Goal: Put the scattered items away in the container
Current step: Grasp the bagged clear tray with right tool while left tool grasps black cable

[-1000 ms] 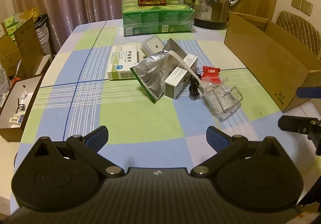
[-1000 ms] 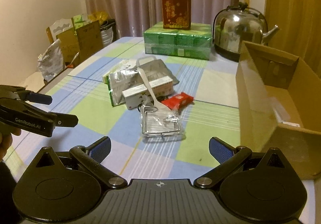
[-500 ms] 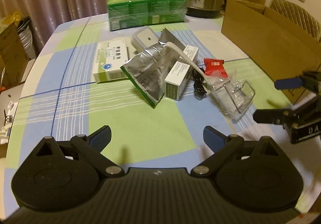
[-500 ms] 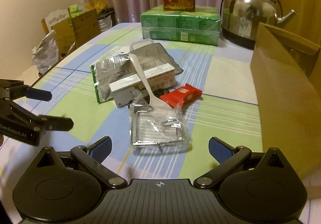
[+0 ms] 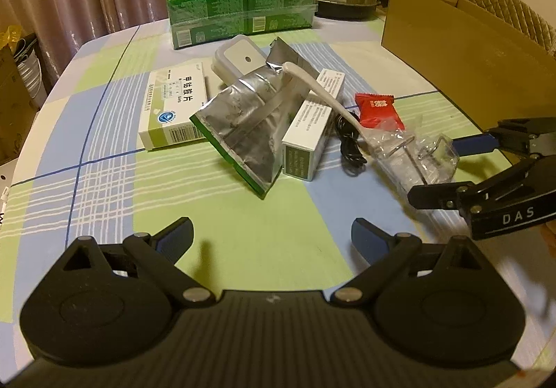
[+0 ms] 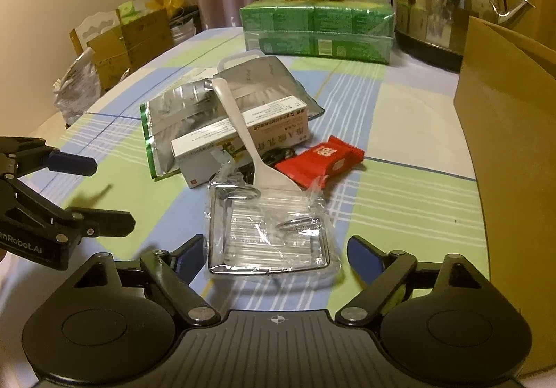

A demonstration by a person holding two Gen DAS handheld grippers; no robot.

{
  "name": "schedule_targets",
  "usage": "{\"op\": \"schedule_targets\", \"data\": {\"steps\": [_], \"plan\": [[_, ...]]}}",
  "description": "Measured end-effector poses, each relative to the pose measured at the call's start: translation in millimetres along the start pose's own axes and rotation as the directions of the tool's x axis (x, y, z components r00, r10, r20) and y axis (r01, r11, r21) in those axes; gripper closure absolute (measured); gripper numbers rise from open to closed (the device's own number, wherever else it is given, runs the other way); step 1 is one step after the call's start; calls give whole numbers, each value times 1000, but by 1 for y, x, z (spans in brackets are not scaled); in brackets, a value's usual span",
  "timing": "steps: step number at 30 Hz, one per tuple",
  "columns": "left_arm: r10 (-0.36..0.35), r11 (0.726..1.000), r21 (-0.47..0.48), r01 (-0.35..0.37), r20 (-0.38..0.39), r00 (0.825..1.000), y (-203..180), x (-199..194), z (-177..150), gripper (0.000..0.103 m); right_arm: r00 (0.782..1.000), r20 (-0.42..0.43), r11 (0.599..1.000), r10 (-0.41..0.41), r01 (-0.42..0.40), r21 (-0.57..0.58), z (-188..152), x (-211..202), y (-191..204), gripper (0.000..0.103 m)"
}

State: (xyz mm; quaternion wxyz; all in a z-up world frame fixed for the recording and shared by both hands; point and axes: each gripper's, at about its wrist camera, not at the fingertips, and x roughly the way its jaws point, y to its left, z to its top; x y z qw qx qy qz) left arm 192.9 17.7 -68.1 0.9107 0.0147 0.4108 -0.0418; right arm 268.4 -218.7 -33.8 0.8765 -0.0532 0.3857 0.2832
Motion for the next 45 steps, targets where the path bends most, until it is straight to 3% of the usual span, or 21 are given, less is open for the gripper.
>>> {"op": "schedule_targets", "data": {"steps": [8, 15, 17, 19, 27, 31, 36, 39, 45], "plan": [[-9, 1000, 4, 9, 14, 1000, -5, 2, 4, 8, 1000, 7, 1000, -10, 10, -26, -1, 0, 5, 36], [-36, 998, 46, 34, 43, 998, -22, 3, 12, 9, 996, 47, 997, -78, 77, 23, -6, -22, -5, 36], [-38, 997, 70, 35, 48, 998, -30, 5, 16, 15, 993, 46, 994, -104, 102, 40, -7, -26, -12, 36], [-43, 995, 96, 39, 45, 998, -38, 10, 21, 31, 992, 44, 991, -121, 118, 55, -8, -27, -18, 36], [-53, 982, 186, 46, 33, 998, -68, 34, 35, 46, 990, 44, 988, -132, 129, 80, -10, -30, -33, 36], [-32, 974, 225, 26, 23, 999, -79, 47, 40, 63, 991, 45, 988, -130, 125, 92, -11, -30, -36, 36], [6, 975, 221, -10, 17, 1000, -82, 61, 42, 65, 991, 42, 988, -125, 120, 100, -12, -28, -37, 36], [7, 981, 196, -9, 15, 1000, -80, 62, 43, 82, 992, 42, 988, -120, 115, 103, -13, -29, -36, 36], [25, 985, 169, -21, -26, 999, -83, 40, 27, 83, 995, 42, 992, -88, 83, 99, -19, -38, -27, 36]]}}
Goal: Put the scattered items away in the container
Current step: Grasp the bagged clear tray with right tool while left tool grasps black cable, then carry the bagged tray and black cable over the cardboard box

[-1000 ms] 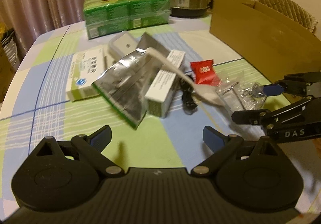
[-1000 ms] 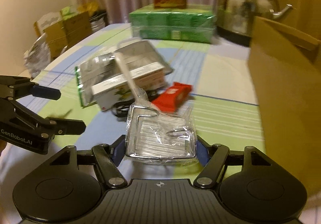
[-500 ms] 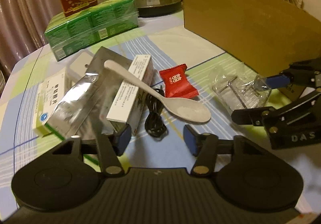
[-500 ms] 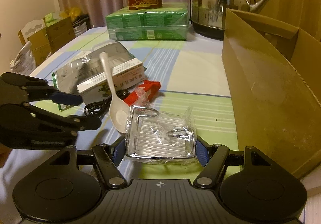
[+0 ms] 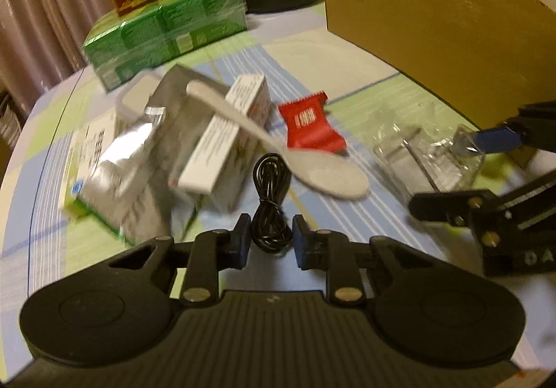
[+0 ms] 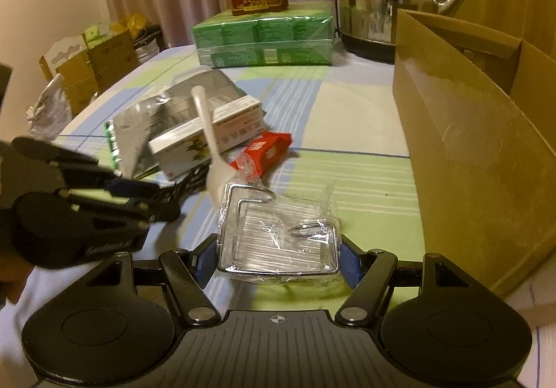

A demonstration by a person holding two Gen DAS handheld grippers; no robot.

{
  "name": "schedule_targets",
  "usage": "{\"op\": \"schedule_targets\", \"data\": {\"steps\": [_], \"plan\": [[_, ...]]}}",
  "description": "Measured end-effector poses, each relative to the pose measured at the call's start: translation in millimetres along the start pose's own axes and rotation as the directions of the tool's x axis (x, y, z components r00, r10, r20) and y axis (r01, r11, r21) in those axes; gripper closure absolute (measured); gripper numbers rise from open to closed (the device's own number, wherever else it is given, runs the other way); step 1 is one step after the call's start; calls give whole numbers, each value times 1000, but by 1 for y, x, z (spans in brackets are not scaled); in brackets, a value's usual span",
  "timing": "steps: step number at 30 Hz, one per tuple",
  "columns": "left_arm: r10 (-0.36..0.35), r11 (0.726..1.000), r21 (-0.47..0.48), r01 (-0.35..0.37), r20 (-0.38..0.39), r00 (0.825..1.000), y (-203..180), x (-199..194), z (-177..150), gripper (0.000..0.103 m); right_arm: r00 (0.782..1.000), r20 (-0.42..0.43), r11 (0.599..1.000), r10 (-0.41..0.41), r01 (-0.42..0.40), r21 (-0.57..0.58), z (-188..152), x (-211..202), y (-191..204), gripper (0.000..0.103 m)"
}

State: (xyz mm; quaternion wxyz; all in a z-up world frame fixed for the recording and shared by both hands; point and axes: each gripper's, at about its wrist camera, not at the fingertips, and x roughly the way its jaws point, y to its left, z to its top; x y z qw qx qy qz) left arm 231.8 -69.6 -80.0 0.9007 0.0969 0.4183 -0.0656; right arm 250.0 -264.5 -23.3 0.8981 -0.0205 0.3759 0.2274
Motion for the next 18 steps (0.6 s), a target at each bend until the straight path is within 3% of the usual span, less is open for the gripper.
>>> {"op": "schedule_targets", "data": {"steps": [10, 18], "plan": [[-6, 996, -84, 2, -49, 999, -19, -53, -50, 81, 1000, -10, 1000, -3, 3, 6, -26, -33, 15, 36], [8, 995, -96, -12, -43, 999, -14, -43, -38, 78, 1000, -17, 999, -20, 21, 31, -35, -36, 8, 36]]}}
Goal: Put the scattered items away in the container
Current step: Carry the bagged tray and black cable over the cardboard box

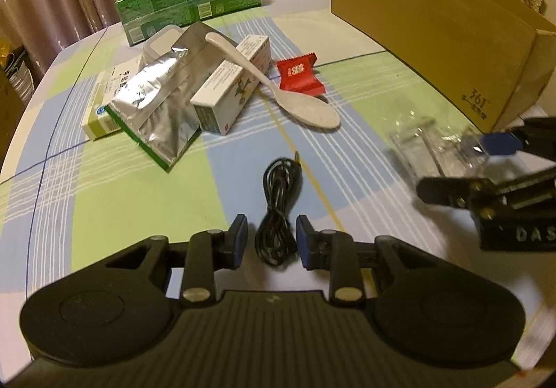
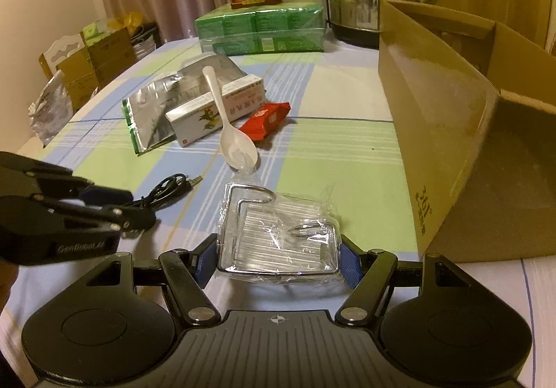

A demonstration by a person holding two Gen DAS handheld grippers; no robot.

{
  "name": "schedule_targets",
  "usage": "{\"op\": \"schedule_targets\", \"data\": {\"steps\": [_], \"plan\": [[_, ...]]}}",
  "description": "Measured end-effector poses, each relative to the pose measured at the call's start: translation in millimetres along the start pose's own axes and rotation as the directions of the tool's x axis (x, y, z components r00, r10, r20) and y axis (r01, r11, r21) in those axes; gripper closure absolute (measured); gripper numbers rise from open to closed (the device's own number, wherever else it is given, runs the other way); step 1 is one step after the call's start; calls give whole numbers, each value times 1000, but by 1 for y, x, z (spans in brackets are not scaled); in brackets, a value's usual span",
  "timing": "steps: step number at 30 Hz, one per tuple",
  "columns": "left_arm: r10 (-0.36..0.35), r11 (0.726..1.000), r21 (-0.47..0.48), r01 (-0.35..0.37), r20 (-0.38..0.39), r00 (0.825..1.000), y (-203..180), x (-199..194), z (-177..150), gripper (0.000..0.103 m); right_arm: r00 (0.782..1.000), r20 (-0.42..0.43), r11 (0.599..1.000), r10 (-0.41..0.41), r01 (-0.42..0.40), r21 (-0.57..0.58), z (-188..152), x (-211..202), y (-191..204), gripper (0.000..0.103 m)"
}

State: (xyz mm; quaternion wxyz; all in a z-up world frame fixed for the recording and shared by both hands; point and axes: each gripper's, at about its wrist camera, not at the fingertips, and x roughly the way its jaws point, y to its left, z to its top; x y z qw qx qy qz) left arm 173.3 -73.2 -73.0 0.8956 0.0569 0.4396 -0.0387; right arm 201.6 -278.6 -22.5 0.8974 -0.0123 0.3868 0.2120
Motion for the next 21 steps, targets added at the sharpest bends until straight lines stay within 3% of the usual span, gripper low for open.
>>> {"op": "schedule_targets", "data": {"steps": [6, 9, 11, 21], "plan": [[-7, 1000, -9, 7, 3, 1000, 1, 11, 10, 78, 1000, 0, 1000, 5, -5, 3, 1, 4, -2, 36], [-17, 1000, -9, 17, -7, 1000, 1, 12, 13, 89, 1000, 0, 1000, 4, -4, 4, 1, 4, -2, 36], [-8, 1000, -3, 8, -11, 1000, 0, 10, 12, 90, 1000, -2, 1000, 6, -6, -2, 2, 5, -2, 36], [-19, 998, -52, 19, -1, 1000, 1, -21, -3, 90, 1000, 20, 999, 2, -1, -34, 3, -9, 10, 36]]}}
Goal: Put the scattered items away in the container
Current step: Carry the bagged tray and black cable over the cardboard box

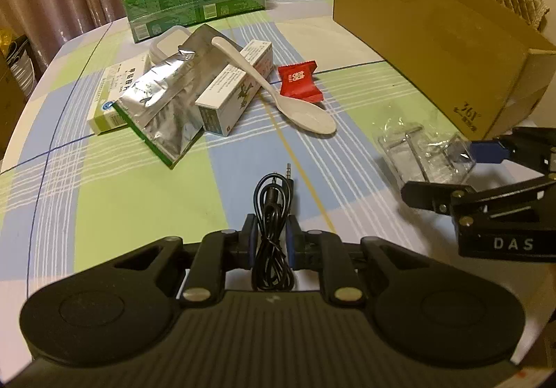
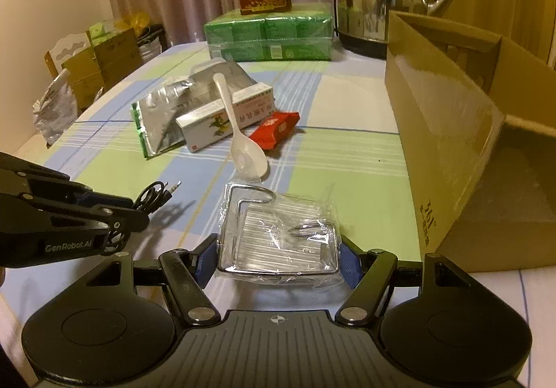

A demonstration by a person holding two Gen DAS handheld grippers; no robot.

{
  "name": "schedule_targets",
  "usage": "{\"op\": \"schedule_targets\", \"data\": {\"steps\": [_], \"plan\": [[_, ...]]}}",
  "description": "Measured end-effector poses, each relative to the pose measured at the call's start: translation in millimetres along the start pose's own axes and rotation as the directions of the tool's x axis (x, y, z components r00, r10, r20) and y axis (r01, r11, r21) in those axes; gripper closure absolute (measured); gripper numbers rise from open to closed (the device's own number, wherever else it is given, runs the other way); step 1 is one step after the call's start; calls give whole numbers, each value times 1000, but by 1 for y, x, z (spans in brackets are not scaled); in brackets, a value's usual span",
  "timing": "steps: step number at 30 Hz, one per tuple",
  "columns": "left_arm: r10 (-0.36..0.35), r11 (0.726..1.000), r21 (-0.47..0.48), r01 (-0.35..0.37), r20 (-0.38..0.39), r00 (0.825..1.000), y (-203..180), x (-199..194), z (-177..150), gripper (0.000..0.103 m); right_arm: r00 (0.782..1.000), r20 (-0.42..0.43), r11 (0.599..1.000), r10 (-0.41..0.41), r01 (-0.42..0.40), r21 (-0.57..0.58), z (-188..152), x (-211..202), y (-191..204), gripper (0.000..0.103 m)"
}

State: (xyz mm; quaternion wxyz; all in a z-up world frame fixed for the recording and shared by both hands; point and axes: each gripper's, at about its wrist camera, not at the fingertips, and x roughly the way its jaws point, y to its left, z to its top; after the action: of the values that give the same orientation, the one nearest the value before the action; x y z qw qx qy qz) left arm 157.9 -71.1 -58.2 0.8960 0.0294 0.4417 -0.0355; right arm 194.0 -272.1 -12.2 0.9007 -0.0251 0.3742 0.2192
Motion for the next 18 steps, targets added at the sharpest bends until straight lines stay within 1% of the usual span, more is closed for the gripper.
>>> {"op": "schedule_targets", "data": {"steps": [5, 10, 14, 18], "plan": [[-6, 1000, -21, 7, 23, 1000, -4, -20, -2, 90, 1000, 18, 1000, -8, 9, -10, 2, -18, 7, 36], [-12, 1000, -19, 14, 56, 998, -12, -41, 2, 90, 998, 53, 1000, -20, 21, -23, 7, -42, 10, 36], [-19, 1000, -21, 21, 88, 996, -18, -60, 7, 90, 995, 93, 999, -33, 36, -30, 14, -64, 12, 36], [-23, 1000, -1, 24, 122, 992, -29, -78, 14, 90, 990, 136, 998, -48, 52, -29, 20, -87, 12, 36]]}}
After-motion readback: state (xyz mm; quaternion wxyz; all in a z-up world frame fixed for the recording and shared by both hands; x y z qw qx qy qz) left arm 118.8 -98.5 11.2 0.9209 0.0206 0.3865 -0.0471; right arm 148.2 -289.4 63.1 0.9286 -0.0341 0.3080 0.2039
